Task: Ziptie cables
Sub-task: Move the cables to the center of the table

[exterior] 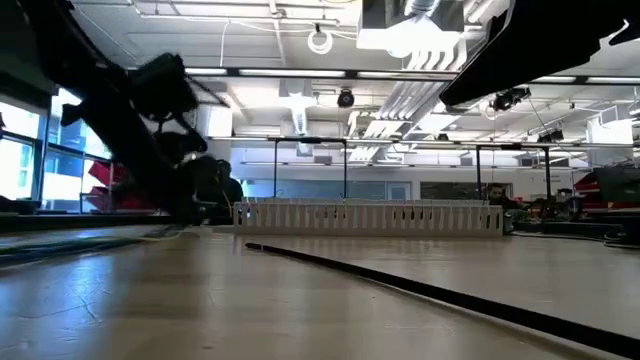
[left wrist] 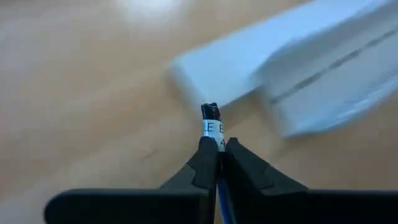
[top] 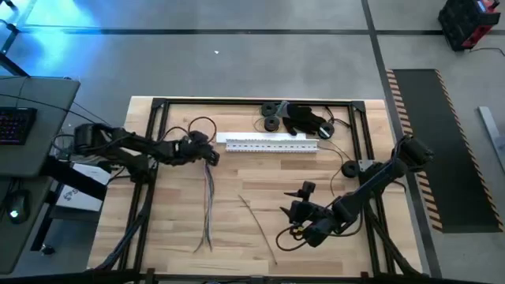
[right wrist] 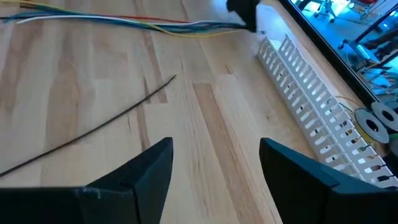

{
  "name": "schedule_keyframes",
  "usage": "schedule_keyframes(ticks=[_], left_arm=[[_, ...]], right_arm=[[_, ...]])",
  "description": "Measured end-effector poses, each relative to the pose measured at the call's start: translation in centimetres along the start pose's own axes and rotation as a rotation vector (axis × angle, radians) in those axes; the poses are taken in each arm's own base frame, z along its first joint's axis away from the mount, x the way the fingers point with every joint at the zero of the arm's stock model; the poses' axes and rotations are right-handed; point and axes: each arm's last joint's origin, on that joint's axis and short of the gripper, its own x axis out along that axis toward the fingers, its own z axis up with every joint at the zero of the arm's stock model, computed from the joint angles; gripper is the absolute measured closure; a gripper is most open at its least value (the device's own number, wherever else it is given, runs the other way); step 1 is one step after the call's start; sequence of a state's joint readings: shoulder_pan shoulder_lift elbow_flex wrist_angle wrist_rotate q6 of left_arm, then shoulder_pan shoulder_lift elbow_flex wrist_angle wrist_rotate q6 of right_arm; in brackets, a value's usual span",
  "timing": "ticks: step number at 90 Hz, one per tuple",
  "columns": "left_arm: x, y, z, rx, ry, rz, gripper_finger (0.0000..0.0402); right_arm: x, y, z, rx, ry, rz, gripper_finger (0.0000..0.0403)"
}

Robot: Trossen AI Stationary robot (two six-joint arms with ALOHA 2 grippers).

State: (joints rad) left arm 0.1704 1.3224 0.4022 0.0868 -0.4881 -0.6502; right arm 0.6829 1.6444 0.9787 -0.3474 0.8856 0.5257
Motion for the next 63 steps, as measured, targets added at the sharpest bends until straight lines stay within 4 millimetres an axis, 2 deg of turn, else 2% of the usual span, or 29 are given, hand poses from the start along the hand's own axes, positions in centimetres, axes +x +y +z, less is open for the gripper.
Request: schedule_keyframes(ticks=[9,21,41,52,63], left_arm=[[-2.2,-2.2,1.7,0.082,-0.030,-0.060,0.0400],[-6.5,-5.3,4.1,0.157,-0.086,-0.165,0.0401],[-13.1,-10.6,6.1,0.225,-0.167,-0.433,0.0401],[-13.5,-14.0,6.1,0.261,-0.157,-0.476,0.0401],[-11.5,-17.7,6.0,0.345,-0.131,-0.465,0.0401]], right_arm=[[-0.7,0.5,-0.3,-0.003,-0.024,-0.004,0.0179],[-2.1,1.2,-0.8,-0.011,-0.073,-0.030,0.0179],[-4.0,2.0,-1.9,-0.004,-0.115,-0.033,0.0179],[-4.4,2.1,-2.1,-0.006,-0.135,-0.049,0.0179],[-4.5,2.1,-2.1,-0.006,-0.156,-0.073,0.0179]])
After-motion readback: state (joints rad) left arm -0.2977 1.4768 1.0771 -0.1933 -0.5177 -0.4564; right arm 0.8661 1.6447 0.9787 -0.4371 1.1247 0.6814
